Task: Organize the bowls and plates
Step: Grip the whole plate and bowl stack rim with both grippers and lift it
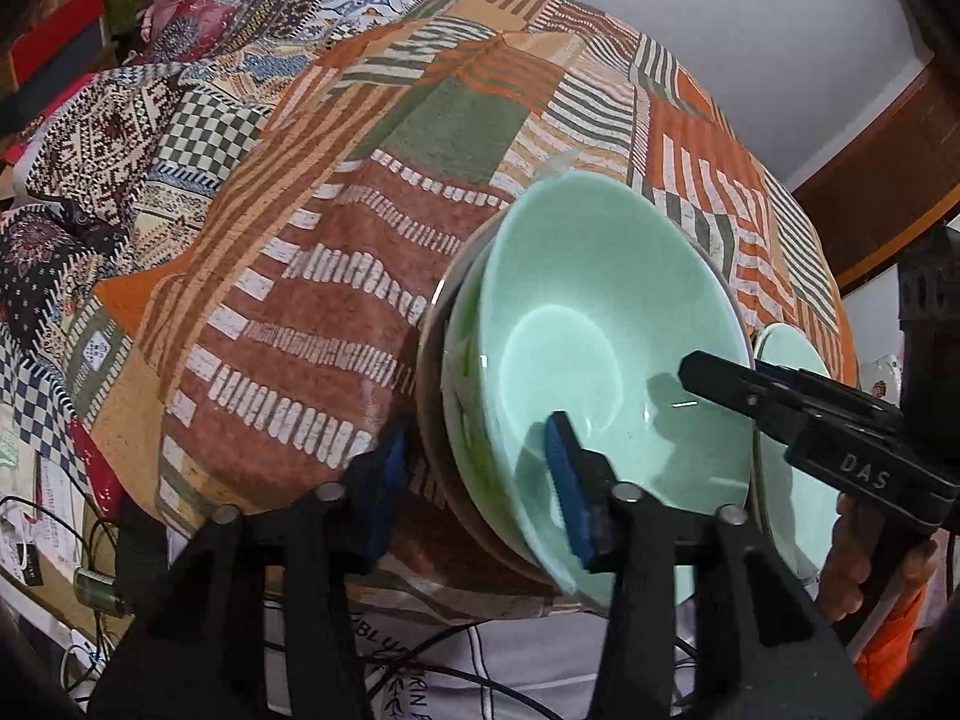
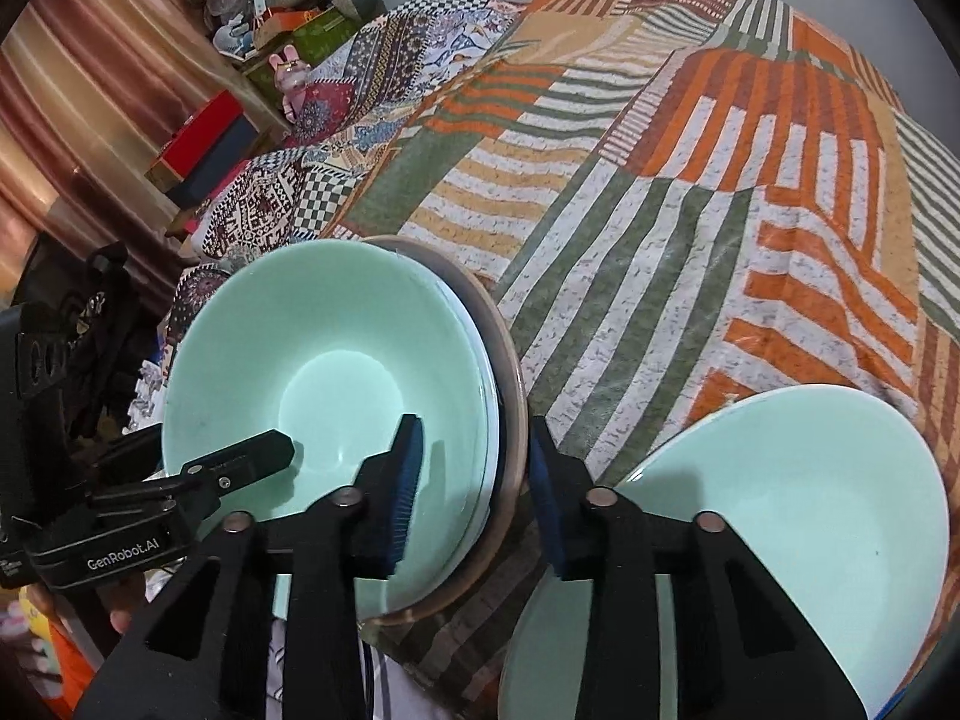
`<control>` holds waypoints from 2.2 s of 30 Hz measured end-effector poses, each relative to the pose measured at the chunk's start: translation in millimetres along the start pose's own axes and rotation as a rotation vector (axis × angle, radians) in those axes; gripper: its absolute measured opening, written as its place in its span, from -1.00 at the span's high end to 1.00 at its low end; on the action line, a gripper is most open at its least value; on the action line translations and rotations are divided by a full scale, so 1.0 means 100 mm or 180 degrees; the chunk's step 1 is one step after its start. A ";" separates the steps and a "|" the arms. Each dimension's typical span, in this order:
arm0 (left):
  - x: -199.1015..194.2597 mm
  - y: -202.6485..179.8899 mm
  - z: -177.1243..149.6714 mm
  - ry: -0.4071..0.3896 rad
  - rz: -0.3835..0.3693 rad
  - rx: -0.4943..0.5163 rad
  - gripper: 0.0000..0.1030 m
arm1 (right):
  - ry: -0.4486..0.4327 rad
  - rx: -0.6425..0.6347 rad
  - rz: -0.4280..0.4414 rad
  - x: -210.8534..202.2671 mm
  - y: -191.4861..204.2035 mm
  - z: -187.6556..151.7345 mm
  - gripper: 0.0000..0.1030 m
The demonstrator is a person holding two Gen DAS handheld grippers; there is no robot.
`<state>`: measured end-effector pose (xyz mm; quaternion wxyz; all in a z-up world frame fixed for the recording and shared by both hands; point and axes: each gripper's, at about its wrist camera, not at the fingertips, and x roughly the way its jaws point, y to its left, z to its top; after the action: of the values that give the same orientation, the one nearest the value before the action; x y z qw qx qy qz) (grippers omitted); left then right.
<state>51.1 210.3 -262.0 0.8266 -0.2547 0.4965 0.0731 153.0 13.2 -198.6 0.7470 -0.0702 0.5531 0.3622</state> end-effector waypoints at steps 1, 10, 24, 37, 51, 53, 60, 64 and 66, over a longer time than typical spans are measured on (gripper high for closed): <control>0.01 0.00 0.00 0.0004 -0.0034 -0.0010 0.25 | 0.0008 0.0003 -0.0002 0.01 0.00 0.00 0.46; -0.01 -0.05 0.00 -0.0013 0.0065 -0.0043 0.25 | 0.0048 -0.0011 -0.0069 0.03 0.01 0.01 0.48; -0.15 -0.14 -0.04 -0.0052 0.0062 -0.0113 0.24 | -0.0014 0.0042 -0.0100 -0.09 0.02 0.03 0.47; -0.58 -0.44 0.04 -0.0390 0.0003 0.0066 0.24 | -0.0426 0.0040 -0.0102 -0.58 0.08 0.03 0.47; -0.93 -0.95 0.02 -0.0631 -0.0111 0.0407 0.24 | -0.0830 0.0171 -0.0100 -1.15 -0.07 -0.10 0.47; -0.96 -1.02 0.01 -0.0654 -0.0124 0.0455 0.24 | -0.0874 0.0193 -0.0108 -1.23 -0.10 -0.14 0.47; -1.01 -1.29 -0.02 -0.0689 -0.0195 0.0636 0.24 | -0.1016 0.0295 -0.0161 -1.46 -0.25 -0.28 0.47; -1.00 -1.42 -0.05 -0.0671 -0.0261 0.0728 0.24 | -0.1067 0.0362 -0.0215 -1.57 -0.34 -0.35 0.47; -0.98 -1.50 -0.06 -0.0657 -0.0294 0.0775 0.24 | -0.1091 0.0405 -0.0246 -1.62 -0.38 -0.39 0.47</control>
<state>54.1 91.6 -128.2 0.9004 -0.1664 0.4020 0.0001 125.8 -109.3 -82.8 0.8466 0.0187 0.4364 0.3041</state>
